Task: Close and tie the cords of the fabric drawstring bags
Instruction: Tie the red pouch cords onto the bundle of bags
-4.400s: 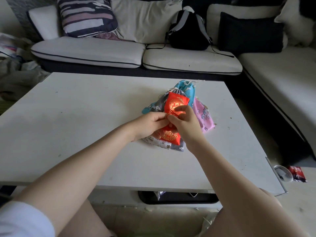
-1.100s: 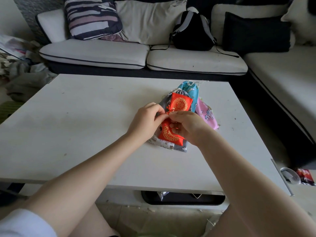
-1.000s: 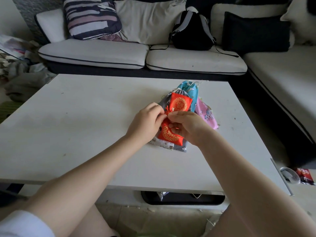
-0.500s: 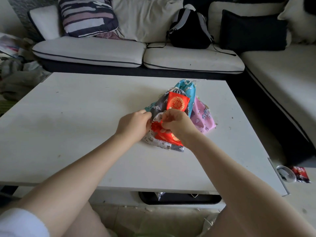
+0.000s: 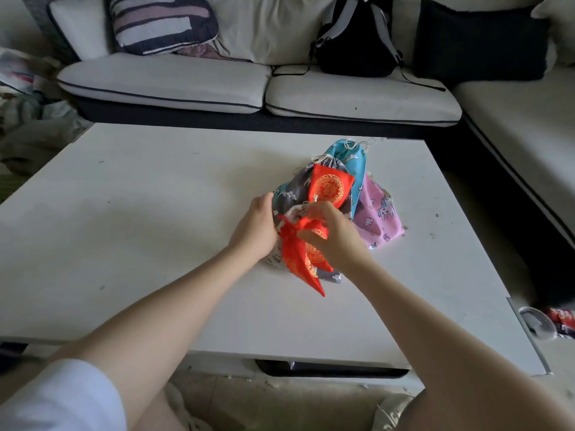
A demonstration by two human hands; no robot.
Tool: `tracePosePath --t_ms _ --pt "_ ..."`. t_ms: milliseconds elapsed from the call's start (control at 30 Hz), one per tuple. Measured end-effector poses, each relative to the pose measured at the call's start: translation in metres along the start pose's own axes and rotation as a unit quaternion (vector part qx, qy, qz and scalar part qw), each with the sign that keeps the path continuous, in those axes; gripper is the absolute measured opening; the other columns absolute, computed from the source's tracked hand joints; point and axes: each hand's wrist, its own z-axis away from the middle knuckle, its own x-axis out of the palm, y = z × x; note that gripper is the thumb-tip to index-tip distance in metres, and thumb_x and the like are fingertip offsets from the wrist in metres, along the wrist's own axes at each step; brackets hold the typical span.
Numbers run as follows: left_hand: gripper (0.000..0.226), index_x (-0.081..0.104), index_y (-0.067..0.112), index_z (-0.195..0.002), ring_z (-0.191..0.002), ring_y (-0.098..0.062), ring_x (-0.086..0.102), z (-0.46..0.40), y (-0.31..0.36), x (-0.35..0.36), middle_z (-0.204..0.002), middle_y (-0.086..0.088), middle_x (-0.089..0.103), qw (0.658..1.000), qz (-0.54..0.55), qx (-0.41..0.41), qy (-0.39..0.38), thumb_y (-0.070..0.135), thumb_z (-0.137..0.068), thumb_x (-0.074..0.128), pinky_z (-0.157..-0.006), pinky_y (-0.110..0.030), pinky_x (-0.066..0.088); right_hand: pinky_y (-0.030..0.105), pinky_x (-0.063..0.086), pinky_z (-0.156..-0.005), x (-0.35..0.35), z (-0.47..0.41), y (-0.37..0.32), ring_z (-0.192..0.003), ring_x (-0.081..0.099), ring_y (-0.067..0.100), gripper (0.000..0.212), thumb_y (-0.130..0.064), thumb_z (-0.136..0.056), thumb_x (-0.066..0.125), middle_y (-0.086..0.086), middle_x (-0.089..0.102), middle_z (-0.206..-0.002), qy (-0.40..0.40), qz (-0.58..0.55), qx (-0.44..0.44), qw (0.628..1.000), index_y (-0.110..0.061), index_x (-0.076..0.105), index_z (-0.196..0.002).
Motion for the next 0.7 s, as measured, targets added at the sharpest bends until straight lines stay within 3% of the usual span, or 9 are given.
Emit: tracePosePath --t_ms 100,200,267,333,433,500,567,633,700 --pt "0.065 0.009 0.002 -0.146 -0.143 -0.029 0.015 0.004 -0.014 0.024 -0.153 -0.02 0.011 0.999 0.031 0.007 -0.043 0.014 -0.092 0.042 -0.114 -0.029 0.015 0.032 0.03 -0.109 0.012 -0.003 0.036 -0.131 0.037 0.021 0.061 -0.034 -0.083 0.065 0.005 0.041 -0.142 -0.052 0.074 0.026 0.996 -0.013 0.042 -0.136" --pt "0.064 0.021 -0.001 -0.143 -0.142 -0.031 0.018 0.009 -0.026 0.048 -0.151 -0.023 0.019 0.997 0.08 -0.002 -0.022 0.03 -0.089 0.031 -0.112 -0.024 0.014 0.039 0.018 -0.116 0.028 0.0 0.064 -0.143 0.016 0.026 0.088 -0.047 -0.076 0.069 0.008 0.012 -0.156 -0.116 0.093 0.062 0.987 -0.014 0.026 -0.145" --pt "0.055 0.026 -0.001 -0.142 -0.14 -0.031 0.024 0.005 -0.026 0.064 -0.149 -0.021 0.024 0.995 0.097 -0.026 -0.023 0.025 -0.094 0.037 -0.112 -0.027 0.019 0.044 0.017 -0.115 0.044 0.001 0.071 -0.143 0.012 0.031 0.09 -0.052 -0.069 0.072 0.012 0.005 -0.157 -0.116 0.098 0.036 0.988 -0.021 0.032 -0.143" --pt "0.048 0.028 0.004 -0.142 -0.137 -0.028 0.03 0.001 -0.02 0.074 -0.148 -0.016 0.028 0.989 0.128 -0.061 -0.037 0.017 -0.097 0.038 -0.108 -0.03 0.027 0.053 0.018 -0.111 0.061 -0.002 0.073 -0.143 0.014 0.036 0.075 -0.059 -0.063 0.068 0.013 0.01 -0.156 -0.051 0.136 -0.018 0.989 -0.03 0.051 -0.129" --pt "0.042 0.037 0.005 -0.136 -0.128 -0.028 0.04 -0.006 -0.021 0.076 -0.139 -0.015 0.038 0.984 0.144 -0.098 -0.026 0.02 -0.097 0.039 -0.097 -0.024 0.032 0.055 0.007 -0.113 0.071 -0.011 0.068 -0.145 0.001 0.032 0.056 -0.054 -0.066 0.07 0.009 0.007 -0.157 -0.016 0.148 -0.001 0.989 -0.029 0.061 -0.115" --pt "0.045 0.049 0.0 -0.124 -0.117 -0.034 0.046 -0.004 -0.033 0.066 -0.125 -0.02 0.047 0.994 0.086 -0.057 0.027 0.032 -0.094 0.04 -0.094 -0.03 0.036 0.054 0.003 -0.114 0.071 -0.012 0.068 -0.145 -0.003 0.029 0.049 -0.056 -0.072 0.064 0.008 0.007 -0.157 -0.014 0.159 -0.001 0.987 -0.026 0.062 -0.111" --pt "0.059 0.057 0.0 -0.109 -0.103 -0.033 0.051 0.004 -0.044 0.054 -0.11 -0.019 0.051 0.998 0.05 0.001 0.034 0.048 -0.083 0.034 -0.088 -0.039 0.041 0.055 0.008 -0.113 0.069 -0.007 0.069 -0.144 0.008 0.033 0.046 -0.057 -0.074 0.055 0.012 0.022 -0.153 -0.001 0.177 -0.061 0.982 -0.023 0.064 -0.103" --pt "0.063 0.057 0.005 -0.104 -0.099 -0.027 0.053 0.018 -0.048 0.047 -0.11 -0.012 0.05 0.998 0.023 0.037 -0.055 0.058 -0.077 0.037 -0.081 -0.037 0.044 0.056 0.016 -0.111 0.069 0.0 0.067 -0.138 0.021 0.032 0.043 -0.057 -0.071 0.058 0.012 0.039 -0.145 -0.012 0.213 -0.152 0.965 -0.023 0.067 -0.095" --pt "0.06 0.052 0.01 -0.109 -0.103 -0.024 0.053 0.032 -0.049 0.045 -0.119 -0.005 0.047 0.984 -0.05 0.037 -0.167 0.059 -0.076 0.055 -0.079 -0.032 0.04 0.061 0.023 -0.108 0.071 0.007 0.061 -0.135 0.023 0.031 0.043 -0.053 -0.062 0.069 0.011 0.044 -0.141 -0.05 0.26 -0.213 0.94 -0.025 0.068 -0.094"
